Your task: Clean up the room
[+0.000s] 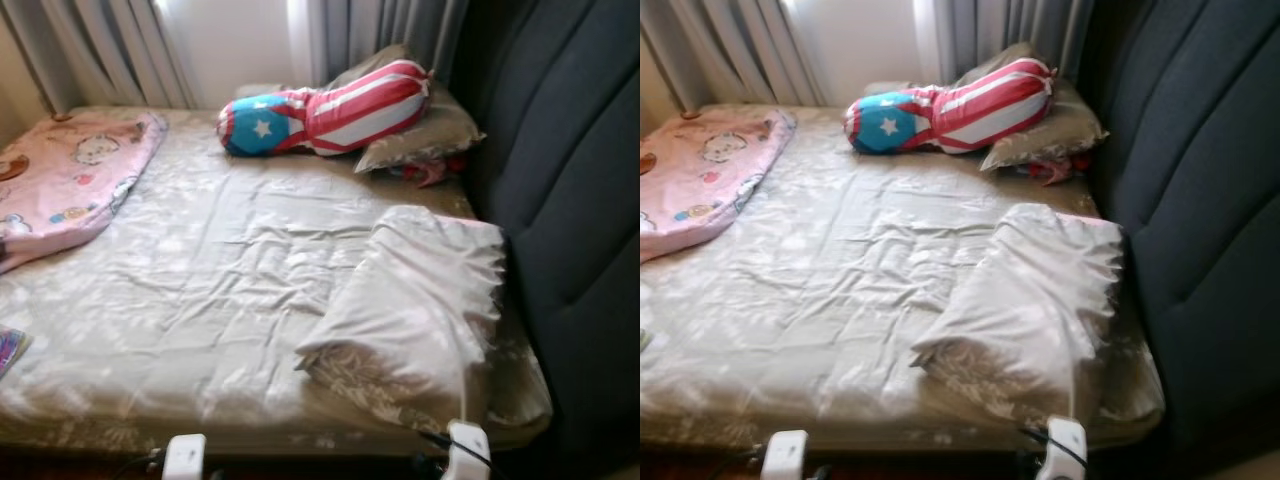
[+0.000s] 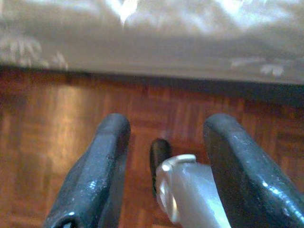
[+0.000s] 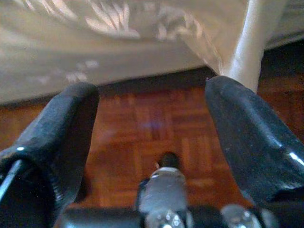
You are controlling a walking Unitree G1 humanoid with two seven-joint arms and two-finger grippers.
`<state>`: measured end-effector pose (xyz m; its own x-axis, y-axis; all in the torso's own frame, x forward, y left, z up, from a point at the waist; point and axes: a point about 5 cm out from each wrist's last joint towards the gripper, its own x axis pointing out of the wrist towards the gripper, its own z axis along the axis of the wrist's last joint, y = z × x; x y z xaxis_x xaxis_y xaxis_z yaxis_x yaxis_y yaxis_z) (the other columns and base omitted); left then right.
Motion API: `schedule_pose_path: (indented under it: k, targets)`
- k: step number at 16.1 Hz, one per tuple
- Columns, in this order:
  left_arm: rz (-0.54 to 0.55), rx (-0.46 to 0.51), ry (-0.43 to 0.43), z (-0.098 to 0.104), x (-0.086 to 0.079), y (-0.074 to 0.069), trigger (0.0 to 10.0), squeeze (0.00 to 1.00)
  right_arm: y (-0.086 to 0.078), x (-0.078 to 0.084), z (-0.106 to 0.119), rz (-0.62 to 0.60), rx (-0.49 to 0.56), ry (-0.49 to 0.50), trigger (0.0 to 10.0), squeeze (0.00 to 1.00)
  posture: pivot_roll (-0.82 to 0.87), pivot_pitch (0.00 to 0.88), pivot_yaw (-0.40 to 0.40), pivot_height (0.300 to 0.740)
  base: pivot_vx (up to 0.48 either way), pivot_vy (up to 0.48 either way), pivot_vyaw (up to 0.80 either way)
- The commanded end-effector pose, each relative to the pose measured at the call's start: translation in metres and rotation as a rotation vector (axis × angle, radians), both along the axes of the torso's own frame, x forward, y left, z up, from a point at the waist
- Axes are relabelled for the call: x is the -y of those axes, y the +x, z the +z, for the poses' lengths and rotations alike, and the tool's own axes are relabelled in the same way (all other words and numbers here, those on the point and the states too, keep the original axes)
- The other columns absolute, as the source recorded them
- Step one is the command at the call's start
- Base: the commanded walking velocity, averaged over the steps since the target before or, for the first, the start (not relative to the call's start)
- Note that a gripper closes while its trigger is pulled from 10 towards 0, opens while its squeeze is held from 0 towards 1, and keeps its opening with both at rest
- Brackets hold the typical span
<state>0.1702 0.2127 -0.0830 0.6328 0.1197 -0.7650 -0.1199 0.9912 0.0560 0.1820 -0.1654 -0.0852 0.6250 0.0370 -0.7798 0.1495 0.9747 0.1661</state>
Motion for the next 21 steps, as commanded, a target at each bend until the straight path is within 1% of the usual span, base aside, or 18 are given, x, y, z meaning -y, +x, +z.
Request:
schedule_pose_path:
  k: [1, 5, 9, 12, 13, 15, 16, 17, 20, 21]
  targets:
    - [-0.003, 0.009, -0.016, 0.001, 0.005, 0.005, 10.0, 0.0, -0.006, 0.009, -0.002, -0.011, -0.015, -0.022, 10.0, 0.0, 0.04, 0.0, -0.028, 0.74, 0.277, 0.0, 0.0]
    - [-0.002, 0.011, -0.015, 0.001, 0.005, 0.005, 10.0, 0.0, -0.005, 0.008, -0.001, -0.002, -0.009, -0.022, 10.0, 0.0, 0.04, 0.0, -0.029, 0.74, 0.277, 0.0, 0.0]
    - [-0.003, 0.024, -0.016, 0.002, 0.005, 0.006, 10.0, 0.0, 0.006, 0.004, 0.004, 0.003, 0.038, -0.012, 10.0, 0.0, 0.04, 0.0, -0.029, 0.74, 0.0, 0.0, 0.0]
    - [-0.003, 0.025, -0.019, 0.002, 0.006, 0.006, 10.0, 0.0, 0.008, 0.005, 0.005, 0.003, 0.042, -0.016, 10.0, 0.0, 0.04, 0.0, -0.032, 0.74, 0.0, 0.0, 0.0]
    - [-0.011, 0.039, -0.015, 0.003, 0.006, 0.006, 10.0, 0.0, 0.01, 0.005, 0.006, 0.003, 0.054, -0.019, 10.0, 0.0, 0.04, 0.0, -0.032, 0.74, 0.0, 0.0, 0.0]
    - [-0.023, 0.106, -0.014, 0.006, 0.007, 0.01, 10.0, 0.0, 0.02, 0.006, 0.013, 0.0, 0.119, -0.026, 10.0, 0.0, 0.04, 0.0, -0.035, 0.74, 0.0, 0.0, 0.0]
    - [-0.039, 0.172, -0.019, 0.011, 0.008, 0.013, 10.0, 0.0, 0.034, 0.007, 0.023, -0.005, 0.194, -0.044, 10.0, 0.0, 0.04, 0.0, -0.034, 0.74, 0.0, 0.0, 0.0]
    - [-0.035, 0.214, -0.024, 0.013, 0.008, 0.015, 10.0, 0.0, 0.045, 0.007, 0.031, -0.026, 0.254, -0.036, 10.0, 0.0, 0.03, 0.0, -0.033, 0.74, 0.0, 0.0, 0.0]
    - [-0.068, 0.307, -0.023, 0.02, 0.009, 0.018, 10.0, 0.0, 0.069, 0.01, 0.052, -0.065, 0.403, -0.022, 10.0, 0.0, 0.02, 0.0, -0.027, 0.74, 0.0, 0.0, 0.0]
    - [-0.078, 0.324, -0.02, 0.021, 0.009, 0.018, 10.0, 0.0, 0.073, 0.011, 0.056, -0.065, 0.434, -0.028, 10.0, 0.0, 0.01, 0.0, -0.026, 0.74, 0.0, 0.0, 0.0]
